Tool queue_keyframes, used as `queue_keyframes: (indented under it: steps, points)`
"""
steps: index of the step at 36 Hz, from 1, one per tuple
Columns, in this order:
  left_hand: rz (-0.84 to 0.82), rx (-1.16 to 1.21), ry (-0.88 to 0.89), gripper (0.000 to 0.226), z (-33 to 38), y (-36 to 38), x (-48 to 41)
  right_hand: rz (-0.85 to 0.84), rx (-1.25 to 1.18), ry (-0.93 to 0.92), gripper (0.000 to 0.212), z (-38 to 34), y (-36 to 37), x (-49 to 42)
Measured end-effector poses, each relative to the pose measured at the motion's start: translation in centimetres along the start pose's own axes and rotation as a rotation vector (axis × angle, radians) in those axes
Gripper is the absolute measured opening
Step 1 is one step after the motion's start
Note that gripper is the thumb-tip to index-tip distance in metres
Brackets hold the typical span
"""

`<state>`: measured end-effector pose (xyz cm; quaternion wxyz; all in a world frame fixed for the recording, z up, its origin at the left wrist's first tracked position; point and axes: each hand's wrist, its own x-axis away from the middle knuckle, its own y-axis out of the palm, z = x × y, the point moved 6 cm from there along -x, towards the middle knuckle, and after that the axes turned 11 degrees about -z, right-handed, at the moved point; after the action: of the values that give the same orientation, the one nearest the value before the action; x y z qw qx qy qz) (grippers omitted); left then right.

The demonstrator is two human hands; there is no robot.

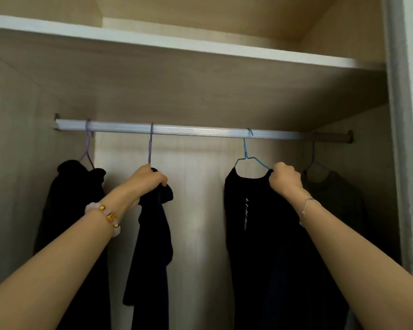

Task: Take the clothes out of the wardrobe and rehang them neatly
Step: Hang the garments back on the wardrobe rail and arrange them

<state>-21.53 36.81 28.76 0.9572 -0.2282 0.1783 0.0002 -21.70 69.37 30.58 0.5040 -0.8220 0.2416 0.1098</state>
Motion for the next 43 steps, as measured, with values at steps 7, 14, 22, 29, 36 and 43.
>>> queue_keyframes:
  steps: [7, 14, 22, 29, 36, 43]
  points:
    - [0.062, 0.115, 0.048, 0.031, -0.6, 1.3, -1.2, 0.081, 0.029, -0.006, 0.023, 2.1, -0.7, -0.5]
    - [0.018, 0.156, 0.102, 0.051, 0.3, 4.1, -1.5, 0.095, 0.052, -0.002, 0.023, 4.4, -2.2, -1.7]
    - [-0.008, 0.211, 0.130, 0.024, 1.3, 7.0, -2.3, 0.014, 0.010, -0.056, 0.026, 5.8, -2.8, -2.6]
    - [0.061, 0.289, 0.126, 0.023, 0.7, 7.2, -2.9, -0.011, -0.053, -0.144, 0.027, 4.6, -2.1, -2.4]
    - [0.104, 0.304, 0.115, 0.056, 0.5, 6.4, -2.6, 0.009, -0.049, -0.191, 0.026, 2.1, -0.8, -1.6]
    - [0.081, 0.337, 0.143, 0.054, 0.4, 5.4, -2.7, 0.015, -0.059, -0.210, 0.027, 0.3, 0.2, -0.7]
